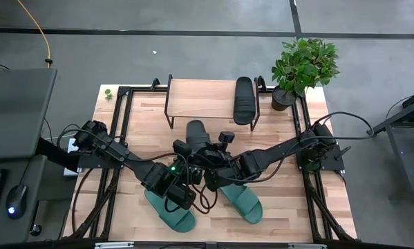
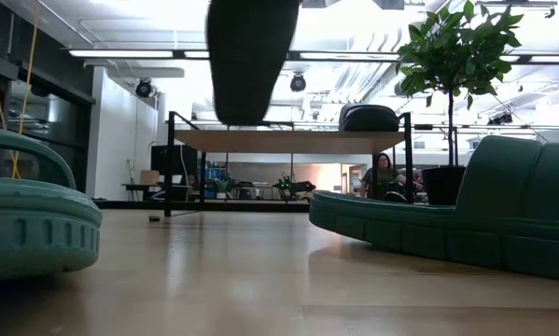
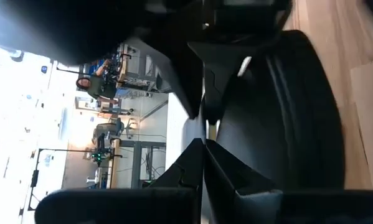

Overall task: Pick and place slides into the shelf
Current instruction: Put the black slipper on the shelf

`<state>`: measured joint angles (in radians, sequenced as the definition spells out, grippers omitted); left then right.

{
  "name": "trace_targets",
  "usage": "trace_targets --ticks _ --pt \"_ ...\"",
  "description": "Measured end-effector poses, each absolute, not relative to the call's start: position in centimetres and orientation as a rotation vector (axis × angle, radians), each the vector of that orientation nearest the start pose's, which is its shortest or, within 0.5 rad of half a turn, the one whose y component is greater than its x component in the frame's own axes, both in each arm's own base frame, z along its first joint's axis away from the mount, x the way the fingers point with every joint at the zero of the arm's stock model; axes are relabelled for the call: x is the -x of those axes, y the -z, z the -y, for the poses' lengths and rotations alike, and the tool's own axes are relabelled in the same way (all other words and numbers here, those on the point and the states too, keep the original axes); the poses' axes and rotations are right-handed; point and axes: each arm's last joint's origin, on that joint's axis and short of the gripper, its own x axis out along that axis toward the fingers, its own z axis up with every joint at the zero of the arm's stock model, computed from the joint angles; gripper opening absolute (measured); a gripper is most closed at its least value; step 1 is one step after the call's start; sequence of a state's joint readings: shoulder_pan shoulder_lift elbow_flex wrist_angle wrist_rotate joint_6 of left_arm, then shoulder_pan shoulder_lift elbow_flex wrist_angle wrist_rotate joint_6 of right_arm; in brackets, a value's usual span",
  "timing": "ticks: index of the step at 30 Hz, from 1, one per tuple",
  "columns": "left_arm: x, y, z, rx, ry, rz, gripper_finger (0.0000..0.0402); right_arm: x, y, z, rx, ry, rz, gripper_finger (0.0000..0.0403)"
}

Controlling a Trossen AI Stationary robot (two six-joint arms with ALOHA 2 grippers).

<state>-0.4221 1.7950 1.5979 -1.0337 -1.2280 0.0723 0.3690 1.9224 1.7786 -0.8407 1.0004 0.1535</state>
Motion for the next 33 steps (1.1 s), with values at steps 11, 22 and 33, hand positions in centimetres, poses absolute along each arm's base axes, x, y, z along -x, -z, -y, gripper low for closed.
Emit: trace_targets --ticks 11,22,33 --pt "-33.6 -29.9 12.0 -0.992 -0.662 -0.897 0.0002 -38.8 -30.5 -12.2 0.48 0.637 -0.739 0.0003" --pt "-33.3 -30.1 12.0 -0.942 -0.639 -0.899 0.0046 -38.5 -30.7 -12.0 0.51 0.684 -0.732 0.0002" --pt "-30.2 -33.0 10.6 -0.778 -0.684 -0.869 0.0192 -36.7 -32.2 -11.0 0.498 0.783 -0.715 0.0001"
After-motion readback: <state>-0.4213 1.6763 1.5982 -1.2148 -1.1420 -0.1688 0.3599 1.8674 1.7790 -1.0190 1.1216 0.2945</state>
